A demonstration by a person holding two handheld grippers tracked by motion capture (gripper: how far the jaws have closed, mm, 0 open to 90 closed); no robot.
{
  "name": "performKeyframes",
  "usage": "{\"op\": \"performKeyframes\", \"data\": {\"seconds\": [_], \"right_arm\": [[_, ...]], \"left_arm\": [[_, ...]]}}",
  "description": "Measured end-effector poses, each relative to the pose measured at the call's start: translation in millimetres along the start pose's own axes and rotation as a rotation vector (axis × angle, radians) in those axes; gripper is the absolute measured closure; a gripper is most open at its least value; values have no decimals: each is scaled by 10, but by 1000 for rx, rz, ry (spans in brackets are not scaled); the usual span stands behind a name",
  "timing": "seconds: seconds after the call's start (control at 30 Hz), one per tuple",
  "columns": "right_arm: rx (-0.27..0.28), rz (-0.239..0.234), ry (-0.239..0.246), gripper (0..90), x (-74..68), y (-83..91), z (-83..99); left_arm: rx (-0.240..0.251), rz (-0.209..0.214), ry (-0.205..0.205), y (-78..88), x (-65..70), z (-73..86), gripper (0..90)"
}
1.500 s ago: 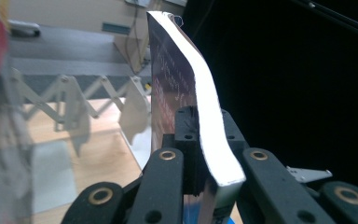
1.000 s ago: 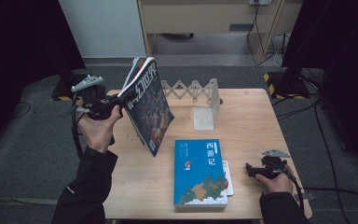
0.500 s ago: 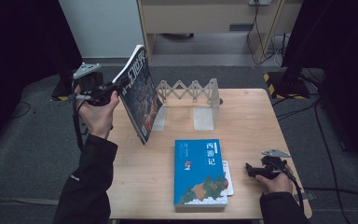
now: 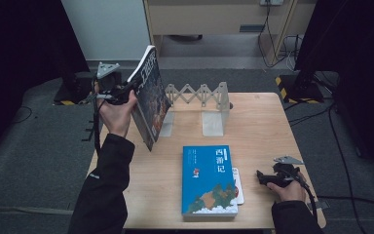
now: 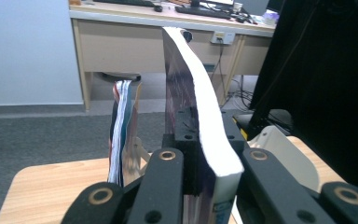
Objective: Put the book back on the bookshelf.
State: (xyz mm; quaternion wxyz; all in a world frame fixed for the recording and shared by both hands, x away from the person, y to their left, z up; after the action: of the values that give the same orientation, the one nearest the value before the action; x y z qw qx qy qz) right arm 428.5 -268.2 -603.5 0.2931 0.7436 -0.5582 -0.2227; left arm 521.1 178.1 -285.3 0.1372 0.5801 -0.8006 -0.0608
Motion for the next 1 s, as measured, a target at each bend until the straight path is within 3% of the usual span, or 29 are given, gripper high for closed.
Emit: {"op": "performKeyframes", "data": {"seconds": [0.3, 0.5, 0.73, 1.0], "right_arm": [[1, 0, 1, 3, 1, -1, -1], [1, 0, 1, 3, 1, -1, -1], [1, 0, 1, 3, 1, -1, -1], [2, 2, 1, 3, 2, -2, -1]], "left_arm": [[-26, -37, 9, -208, -91, 64, 821], [-43, -84, -49, -337, -58, 142, 821], [-49, -95, -31, -422, -104, 236, 821], [-60, -115, -64, -505, -67, 301, 821]]}}
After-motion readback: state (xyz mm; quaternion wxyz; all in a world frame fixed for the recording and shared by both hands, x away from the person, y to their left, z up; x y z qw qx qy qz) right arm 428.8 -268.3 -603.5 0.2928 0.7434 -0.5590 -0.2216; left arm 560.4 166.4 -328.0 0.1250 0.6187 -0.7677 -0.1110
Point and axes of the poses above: each handheld gripper's, and its own axes: y roughly backward along the jaws, z roughly out of its underside, x roughly to its right, the point moved 9 cm from there along -y, roughly forward along the jaws, and after that the axes turned 2 degrees about x, right-handed, at the moved point
